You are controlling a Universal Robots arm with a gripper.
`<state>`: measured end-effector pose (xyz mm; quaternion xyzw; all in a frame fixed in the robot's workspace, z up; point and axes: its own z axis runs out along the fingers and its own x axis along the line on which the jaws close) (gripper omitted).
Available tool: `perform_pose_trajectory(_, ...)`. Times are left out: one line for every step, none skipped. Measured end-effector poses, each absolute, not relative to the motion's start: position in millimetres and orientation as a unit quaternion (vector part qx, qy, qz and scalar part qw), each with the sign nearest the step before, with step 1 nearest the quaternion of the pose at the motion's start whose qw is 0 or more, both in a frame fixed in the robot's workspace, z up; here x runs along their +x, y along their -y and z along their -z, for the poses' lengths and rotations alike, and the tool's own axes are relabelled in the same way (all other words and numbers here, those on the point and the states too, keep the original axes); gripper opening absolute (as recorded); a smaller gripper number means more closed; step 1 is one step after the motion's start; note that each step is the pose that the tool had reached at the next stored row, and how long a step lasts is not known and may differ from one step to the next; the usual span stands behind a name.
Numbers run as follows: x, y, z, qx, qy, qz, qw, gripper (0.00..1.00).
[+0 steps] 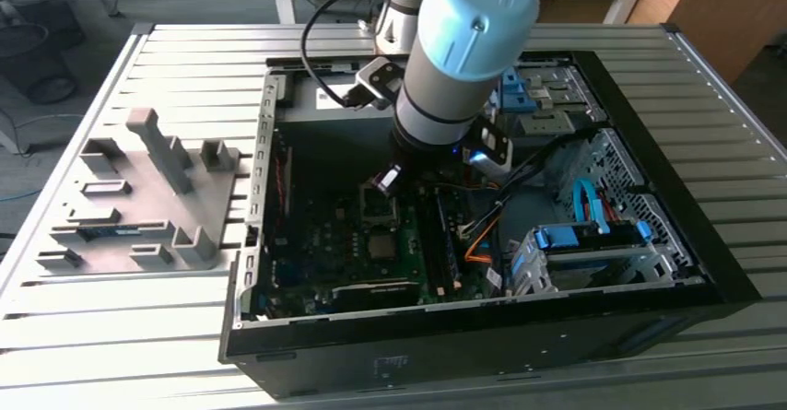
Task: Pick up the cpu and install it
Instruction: 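Close the cpu cover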
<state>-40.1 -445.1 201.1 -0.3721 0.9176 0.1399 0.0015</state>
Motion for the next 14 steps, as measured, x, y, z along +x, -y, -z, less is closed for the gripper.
perform_pose_trajectory(-40,445,-202,-0.372,-0.918,-0.14,0.002,0.1)
perform_pose_trajectory(-40,445,-203,-0.372,-0.918,-0.14,0.002,0.1)
perform_pose_trajectory(-40,446,-204,-0.372,-0.918,-0.14,0.002,0.1)
perform_pose_trajectory(-40,446,-205,-0.372,-0.918,-0.14,0.002,0.1)
perform_pose_trajectory(-40,446,-206,-0.372,-0.918,-0.14,0.002,0.1)
perform_pose_trajectory(-40,446,-207,-0.372,-0.918,-0.14,0.002,0.1)
perform_pose_trajectory(-40,447,-208,-0.372,-0.918,-0.14,0.002,0.1)
perform_pose_trajectory(-41,447,-209,-0.372,-0.918,-0.14,0.002,0.1)
perform_pose_trajectory(-41,448,-210,-0.372,-0.918,-0.14,0.002,0.1)
perform_pose_trajectory(-41,448,-211,-0.372,-0.918,-0.14,0.002,0.1)
perform_pose_trajectory(-41,448,-213,-0.372,-0.918,-0.14,0.002,0.1)
perform_pose_trajectory(-41,449,-214,-0.372,-0.918,-0.14,0.002,0.1)
perform_pose_trajectory(-41,449,-214,-0.372,-0.918,-0.14,0.002,0.1)
perform_pose_trajectory(-41,449,-215,-0.372,-0.917,-0.14,0.002,0.1)
